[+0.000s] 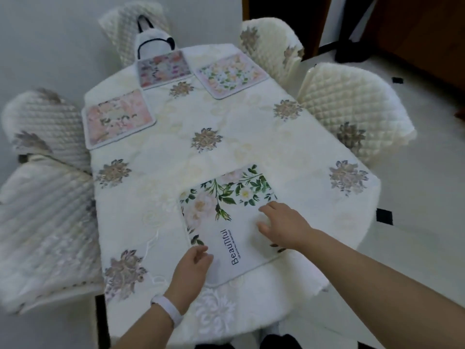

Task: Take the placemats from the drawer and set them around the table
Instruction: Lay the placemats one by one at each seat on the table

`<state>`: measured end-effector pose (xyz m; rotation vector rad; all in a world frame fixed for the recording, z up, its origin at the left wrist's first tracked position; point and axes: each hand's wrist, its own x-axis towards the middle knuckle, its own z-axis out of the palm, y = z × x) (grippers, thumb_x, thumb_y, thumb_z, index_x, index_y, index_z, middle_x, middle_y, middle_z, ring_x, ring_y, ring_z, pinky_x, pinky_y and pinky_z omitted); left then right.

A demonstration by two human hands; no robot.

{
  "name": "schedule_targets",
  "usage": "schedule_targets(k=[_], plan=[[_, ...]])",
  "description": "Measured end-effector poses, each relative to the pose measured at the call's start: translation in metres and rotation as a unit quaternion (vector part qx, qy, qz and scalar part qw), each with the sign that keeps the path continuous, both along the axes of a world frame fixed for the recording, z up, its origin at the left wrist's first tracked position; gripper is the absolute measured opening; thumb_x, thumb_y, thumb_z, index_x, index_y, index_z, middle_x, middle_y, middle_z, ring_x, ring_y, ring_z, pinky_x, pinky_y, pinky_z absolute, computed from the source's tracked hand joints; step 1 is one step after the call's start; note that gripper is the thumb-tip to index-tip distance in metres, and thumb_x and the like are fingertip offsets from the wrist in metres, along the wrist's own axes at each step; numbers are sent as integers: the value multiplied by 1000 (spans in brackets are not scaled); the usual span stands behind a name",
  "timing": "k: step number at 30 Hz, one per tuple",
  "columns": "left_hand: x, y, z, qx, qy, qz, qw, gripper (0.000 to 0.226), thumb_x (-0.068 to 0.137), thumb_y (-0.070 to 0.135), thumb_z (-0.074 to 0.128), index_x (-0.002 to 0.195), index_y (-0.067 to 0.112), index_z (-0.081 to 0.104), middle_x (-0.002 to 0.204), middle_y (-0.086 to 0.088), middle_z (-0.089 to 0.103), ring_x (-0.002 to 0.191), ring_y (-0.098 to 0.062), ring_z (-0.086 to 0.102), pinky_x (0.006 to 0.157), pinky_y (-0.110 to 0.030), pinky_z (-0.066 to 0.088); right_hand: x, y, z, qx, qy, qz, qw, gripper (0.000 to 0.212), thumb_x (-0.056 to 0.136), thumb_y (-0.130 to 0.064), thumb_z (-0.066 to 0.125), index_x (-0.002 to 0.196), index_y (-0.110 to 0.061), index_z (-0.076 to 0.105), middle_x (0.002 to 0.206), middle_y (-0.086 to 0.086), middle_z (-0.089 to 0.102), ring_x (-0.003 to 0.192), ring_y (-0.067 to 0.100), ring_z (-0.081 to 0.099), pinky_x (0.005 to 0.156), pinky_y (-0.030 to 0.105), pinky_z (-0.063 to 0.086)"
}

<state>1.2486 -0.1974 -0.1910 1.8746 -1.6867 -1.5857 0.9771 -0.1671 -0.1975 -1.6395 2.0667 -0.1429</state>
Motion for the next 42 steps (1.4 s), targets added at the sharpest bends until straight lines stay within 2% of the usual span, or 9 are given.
schedule_targets(k=[5,11,17,26,30,33,37,39,42], plan=[[-20,50,-5,151,90,224,959,11,95,18,58,104,14,63,97,-9,68,80,-20,62,69,-33,48,-2,-58,-16,-3,11,95,995,55,95,-48,42,141,-18,44,138,5,47,124,27,47,95,42,45],[-42,81,-16,296,156,305,892,10,93,16,61,101,9,61,101,-11,67,85,-23,67,66,-31,55,9,-127,-33,-13,50,164,985,59,94,-48,43,143,-14,41,142,12,44,125,31,45,97,46,45],[-60,84,-25,280,240,416,831,17,90,-1,63,100,9,53,89,-11,62,80,-22,65,68,-31,52,7,-171,-46,-10,82,200,976,62,89,-47,50,141,-15,42,147,12,40,135,31,34,107,48,33],[-77,92,-48,174,226,499,819,45,78,0,75,112,15,50,107,-7,65,90,-16,65,66,-27,53,6,-199,-54,16,124,211,970,72,82,-67,53,129,-13,44,129,18,40,118,38,41,94,48,40],[-80,96,-53,107,206,531,815,48,76,-1,74,108,23,48,96,-4,65,82,-14,64,64,-25,52,-6,-194,-52,30,110,171,979,75,80,-62,60,133,-12,43,130,18,39,120,39,38,92,49,41],[-73,92,-54,84,207,536,814,42,77,-6,73,103,18,50,93,-9,66,76,-15,64,62,-23,55,-18,-182,-52,27,68,122,990,67,78,-49,64,129,-11,45,123,15,43,112,36,45,86,43,44],[-63,86,-51,81,217,484,844,34,83,-10,67,109,10,57,105,-10,72,91,-21,70,71,-32,61,-32,-158,-52,78,-40,51,995,42,78,-40,66,107,-16,47,92,1,54,75,16,52,54,29,36],[-59,85,-49,73,200,462,861,32,83,-7,68,108,10,60,104,-11,72,95,-27,70,83,-46,60,-36,-144,-53,83,-54,45,994,33,80,-38,64,103,-19,50,88,-2,54,74,14,50,53,26,32],[-52,85,-44,50,187,445,874,29,83,-4,69,101,18,64,98,-5,76,87,-21,73,78,-44,60,-39,-123,-52,64,-80,24,994,20,84,-29,56,100,-19,52,84,-5,54,72,10,51,53,24,33]])
